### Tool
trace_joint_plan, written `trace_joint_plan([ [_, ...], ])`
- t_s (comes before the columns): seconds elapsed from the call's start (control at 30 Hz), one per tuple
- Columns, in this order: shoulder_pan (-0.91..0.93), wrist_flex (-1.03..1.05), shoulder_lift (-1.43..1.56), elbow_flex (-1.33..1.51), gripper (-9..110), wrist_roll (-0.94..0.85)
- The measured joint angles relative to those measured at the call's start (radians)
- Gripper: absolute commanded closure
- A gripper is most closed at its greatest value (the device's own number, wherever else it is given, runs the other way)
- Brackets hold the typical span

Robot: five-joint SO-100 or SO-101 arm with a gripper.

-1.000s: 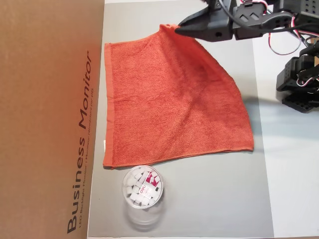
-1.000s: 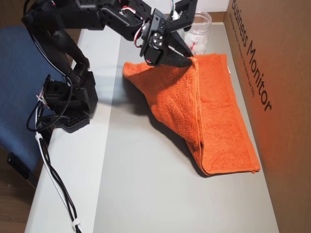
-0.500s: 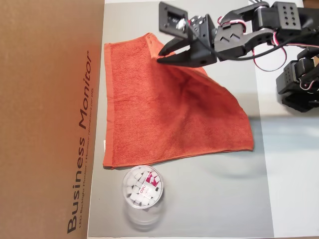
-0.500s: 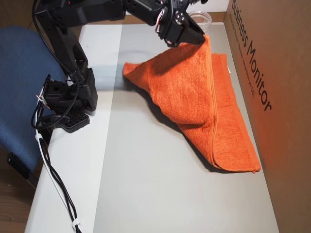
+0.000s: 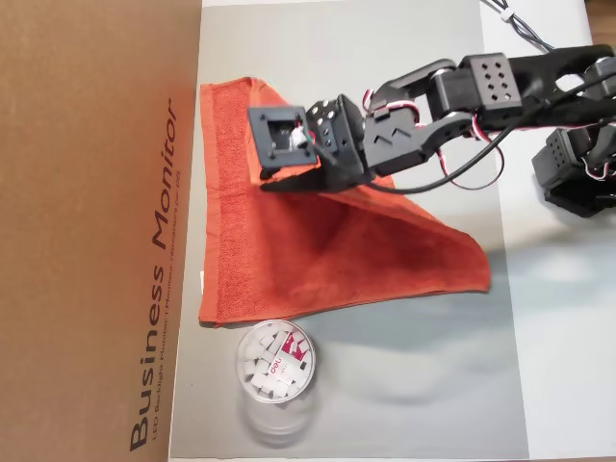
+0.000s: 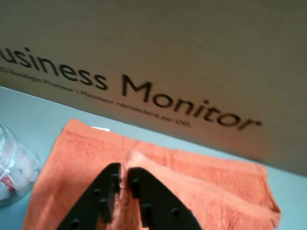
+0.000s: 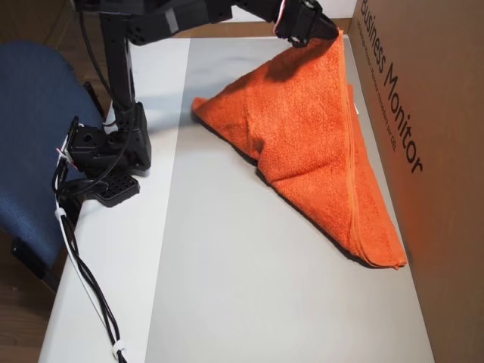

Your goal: Fold the blanket.

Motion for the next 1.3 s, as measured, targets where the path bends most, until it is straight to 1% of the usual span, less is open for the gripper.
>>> trace_joint_plan([
  [0.27,-0.069,0.000,-0.117,-0.097,102,-0.074],
  [0.47,-0.106,0.000,-0.167,-0.143,102,-0.091],
  [0.67,-0.100,0.000,-0.170,-0.144,102,-0.091],
  [0.9,-0.046,0.000,-0.170,-0.144,102,-0.081],
  [0.97,-0.035,0.002,-0.167,-0.144,102,-0.043],
  [1.1,-0.015,0.069,-0.107,-0.089,102,0.100],
  [1.3,0.008,0.281,-0.009,-0.034,101,0.341],
])
